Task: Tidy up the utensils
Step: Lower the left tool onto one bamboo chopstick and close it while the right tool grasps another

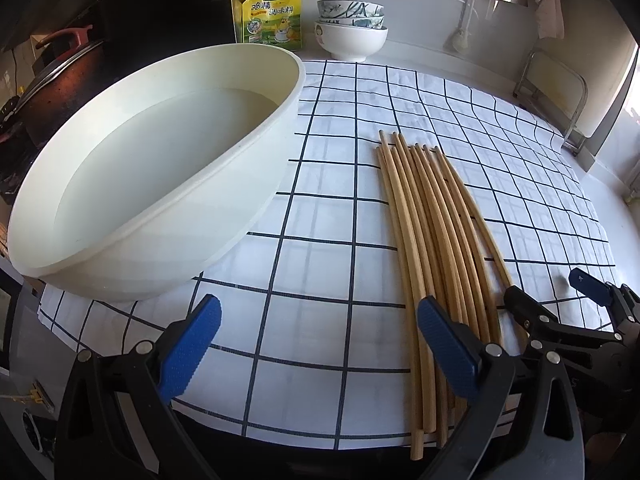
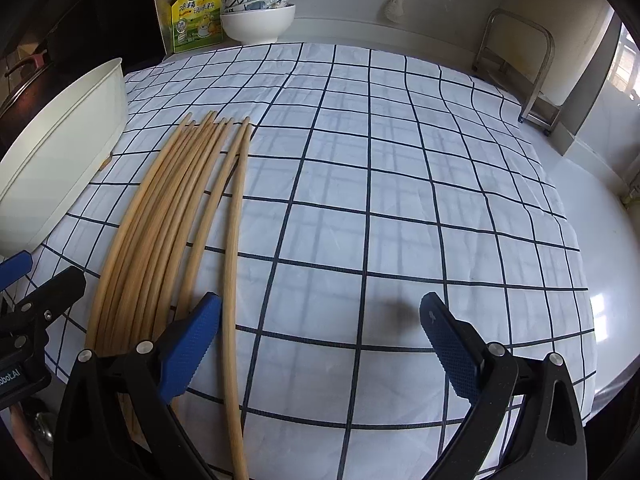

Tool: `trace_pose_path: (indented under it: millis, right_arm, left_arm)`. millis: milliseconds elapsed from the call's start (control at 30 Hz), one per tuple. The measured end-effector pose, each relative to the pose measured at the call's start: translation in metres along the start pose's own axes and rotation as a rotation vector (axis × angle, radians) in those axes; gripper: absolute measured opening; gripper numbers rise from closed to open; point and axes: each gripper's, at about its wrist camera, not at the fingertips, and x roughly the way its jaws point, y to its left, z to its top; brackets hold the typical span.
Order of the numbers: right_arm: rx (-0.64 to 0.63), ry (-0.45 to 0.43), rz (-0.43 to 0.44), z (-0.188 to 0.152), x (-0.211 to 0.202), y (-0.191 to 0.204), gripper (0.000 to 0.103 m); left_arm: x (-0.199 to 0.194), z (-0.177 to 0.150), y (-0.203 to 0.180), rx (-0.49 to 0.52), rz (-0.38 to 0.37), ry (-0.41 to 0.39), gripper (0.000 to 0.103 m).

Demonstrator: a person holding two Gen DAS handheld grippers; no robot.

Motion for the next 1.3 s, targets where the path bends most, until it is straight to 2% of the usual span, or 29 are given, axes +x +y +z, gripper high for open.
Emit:
trace_pose_path:
  millis: [400,733,1167,1300]
  right_arm:
    - [0.026,-0.005,0.018,-0.003,0.000,-0.011,0.095]
    - [0.024,-0.007,0.016,-0.003,0.000,-0.009,0.095]
    - [0.014,-0.038,0.002,-0.003,0.000,-0.006,0.094]
    - [-0.005,-0.059,-0.005,-0.003,0.000,-0.002,0.094]
  left_arm:
    - [0.014,-0.001,-0.009,0.039,0.043,0.019,0.097]
    - [0.006,0.003,0.011,-0.030,0.048,-0.014,0.097]
    - [0.021,0.000,0.005,0.017,0.134,0.003,0.097]
    - [0.023,0.002,0.006,0.005,0.109,0.011,0.097]
